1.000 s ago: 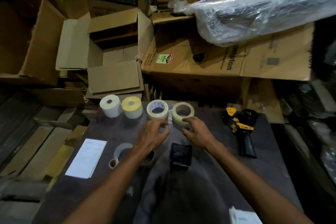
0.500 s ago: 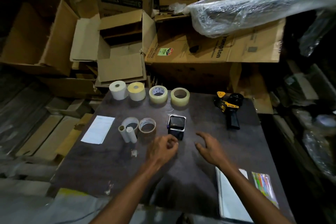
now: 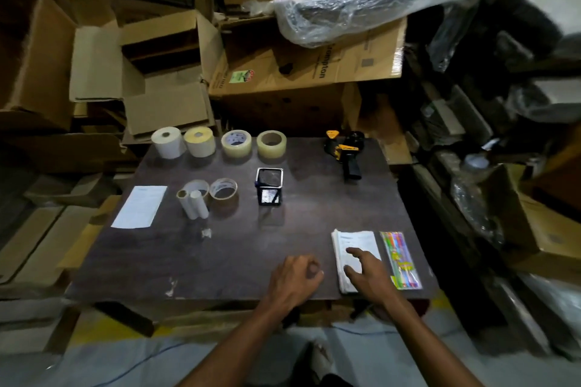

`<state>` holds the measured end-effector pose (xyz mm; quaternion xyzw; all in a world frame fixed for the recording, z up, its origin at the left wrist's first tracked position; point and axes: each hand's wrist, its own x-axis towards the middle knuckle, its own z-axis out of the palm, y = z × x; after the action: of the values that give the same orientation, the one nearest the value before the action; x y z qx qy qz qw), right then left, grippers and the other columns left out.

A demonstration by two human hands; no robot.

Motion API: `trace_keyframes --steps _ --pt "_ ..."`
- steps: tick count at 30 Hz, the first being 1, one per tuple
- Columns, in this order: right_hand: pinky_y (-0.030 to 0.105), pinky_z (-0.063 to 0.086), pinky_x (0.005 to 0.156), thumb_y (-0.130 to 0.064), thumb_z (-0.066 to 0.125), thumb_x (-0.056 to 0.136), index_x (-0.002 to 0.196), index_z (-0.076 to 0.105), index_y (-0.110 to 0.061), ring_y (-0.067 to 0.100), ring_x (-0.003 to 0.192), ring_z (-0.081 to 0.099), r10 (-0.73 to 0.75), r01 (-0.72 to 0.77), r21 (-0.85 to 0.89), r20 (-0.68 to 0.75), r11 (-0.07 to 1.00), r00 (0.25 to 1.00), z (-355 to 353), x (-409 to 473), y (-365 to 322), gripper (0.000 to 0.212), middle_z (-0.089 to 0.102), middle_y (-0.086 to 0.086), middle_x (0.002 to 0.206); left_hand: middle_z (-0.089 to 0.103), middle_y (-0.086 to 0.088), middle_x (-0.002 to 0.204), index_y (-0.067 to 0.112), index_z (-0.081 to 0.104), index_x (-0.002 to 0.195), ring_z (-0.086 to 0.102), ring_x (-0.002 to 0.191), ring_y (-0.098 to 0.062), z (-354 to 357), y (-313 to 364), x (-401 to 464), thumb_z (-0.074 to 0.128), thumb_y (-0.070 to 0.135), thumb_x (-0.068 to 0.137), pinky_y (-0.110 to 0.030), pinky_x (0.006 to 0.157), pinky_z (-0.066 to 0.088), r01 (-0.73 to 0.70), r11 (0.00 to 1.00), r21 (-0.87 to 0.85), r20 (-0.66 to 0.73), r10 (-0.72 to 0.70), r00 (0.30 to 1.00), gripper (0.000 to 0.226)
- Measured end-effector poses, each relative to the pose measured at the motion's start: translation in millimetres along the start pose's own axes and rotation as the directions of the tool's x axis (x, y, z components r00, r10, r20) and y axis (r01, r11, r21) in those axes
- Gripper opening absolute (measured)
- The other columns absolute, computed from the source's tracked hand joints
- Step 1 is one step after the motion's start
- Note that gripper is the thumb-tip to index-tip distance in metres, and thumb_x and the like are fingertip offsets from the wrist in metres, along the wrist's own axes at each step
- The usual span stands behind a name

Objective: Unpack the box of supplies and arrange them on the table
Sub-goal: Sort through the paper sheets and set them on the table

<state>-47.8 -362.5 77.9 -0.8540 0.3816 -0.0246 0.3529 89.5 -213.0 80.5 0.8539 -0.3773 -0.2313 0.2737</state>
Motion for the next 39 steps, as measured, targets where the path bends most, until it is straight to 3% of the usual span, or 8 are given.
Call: trace_keyframes --steps 5,13,19,22,26,30,35,39 --pt "0.03 0.034 0.105 -0.016 0.067 0.088 0.136 0.052 -0.008 0.029 0.129 0.048 0.053 -0.053 0.002 -0.036 0.999 0.998 -15.7 -10.8 29.9 0.051 0.054 0.013 0.136 0.07 0.008 0.109 0.028 0.066 0.111 0.065 0.095 -0.014 21.5 23.1 -4.5 0.059 0.047 0.082 -0.03 0.084 0.055 -0.017 1.0 0.013 0.054 0.016 0.998 0.036" --pt "0.034 0.035 0.105 -0.017 0.068 0.084 0.142 0.042 -0.004 0.031 0.128 0.044 0.07 -0.07 0.011 -0.03 0.997 0.997 -22.8 13.4 57.7 0.065 0.05 0.017 0.139 0.051 0.006 0.14 0.033 0.053 0.13 0.052 0.122 -0.016 48.1 51.2 19.3 0.064 0.044 0.084 -0.034 0.1 0.049 0.003 1.0 0.022 0.121 -0.006 0.993 0.049" --pt "0.038 0.037 0.105 -0.025 0.068 0.079 0.143 0.04 -0.006 0.036 0.127 0.047 0.025 -0.025 0.02 0.04 0.999 0.999 -18.7 29.8 75.5 0.073 0.05 0.017 0.14 0.052 0.003 0.139 0.026 0.053 0.131 0.053 0.121 -0.018 69.5 57.1 33.2 0.063 0.046 0.081 -0.037 0.099 0.049 0.069 0.997 0.045 0.148 -0.075 0.986 0.055" --pt "0.039 0.032 0.111 -0.034 0.065 0.081 0.149 0.03 -0.006 0.034 0.133 0.041 0.013 -0.016 0.04 0.07 0.999 0.997 -19.2 33.1 78.8 0.082 0.041 0.016 0.149 0.05 0.001 0.139 0.023 0.053 0.132 0.052 0.121 -0.019 79.7 55.4 34.4 0.065 0.041 0.082 -0.037 0.101 0.049 0.115 0.993 0.037 0.145 -0.119 0.982 0.054" --pt "0.037 0.03 0.11 -0.044 0.052 0.073 0.153 0.022 -0.011 0.032 0.134 0.038 -0.012 0.007 0.077 0.061 0.997 0.998 -12.5 29.7 76.5 0.091 0.035 0.014 0.151 0.048 0.001 0.142 0.023 0.052 0.132 0.047 0.127 -0.018 89.8 53.8 34.0 0.066 0.036 0.085 -0.034 0.105 0.045 0.159 0.986 0.045 0.135 -0.164 0.977 0.051" --pt "0.036 0.034 0.106 -0.04 0.054 0.071 0.15 0.028 -0.013 0.031 0.127 0.04 -0.001 0.001 0.107 0.005 0.994 1.0 -7.9 26.9 73.9 0.087 0.04 0.014 0.142 0.047 0.0 0.145 0.021 0.052 0.136 0.047 0.129 -0.018 93.2 52.2 32.0 0.067 0.033 0.085 -0.034 0.107 0.045 0.197 0.98 0.027 0.099 -0.198 0.975 0.055" --pt "0.041 0.044 0.099 -0.027 0.06 0.075 0.148 0.03 -0.016 0.027 0.115 0.045 -0.095 0.102 0.079 -0.089 0.992 0.991 -3.9 24.1 74.2 0.08 0.042 0.012 0.131 0.051 -0.001 0.143 0.02 0.054 0.135 0.051 0.126 -0.018 95.3 50.5 29.1 0.068 0.037 0.085 -0.036 0.104 0.048 0.178 0.984 0.017 0.093 -0.179 0.979 0.054" --pt "0.042 0.05 0.091 -0.027 0.064 0.078 0.148 0.03 -0.02 0.025 0.111 0.048 -0.27 0.272 0.005 -0.117 0.962 0.956 0.6 20.1 65.6 0.077 0.042 0.01 0.13 0.046 -0.001 0.147 0.02 0.051 0.138 0.042 0.134 -0.019 97.1 45.8 26.8 0.065 0.038 0.087 -0.034 0.111 0.039 0.136 0.99 0.047 0.101 -0.14 0.985 0.056"
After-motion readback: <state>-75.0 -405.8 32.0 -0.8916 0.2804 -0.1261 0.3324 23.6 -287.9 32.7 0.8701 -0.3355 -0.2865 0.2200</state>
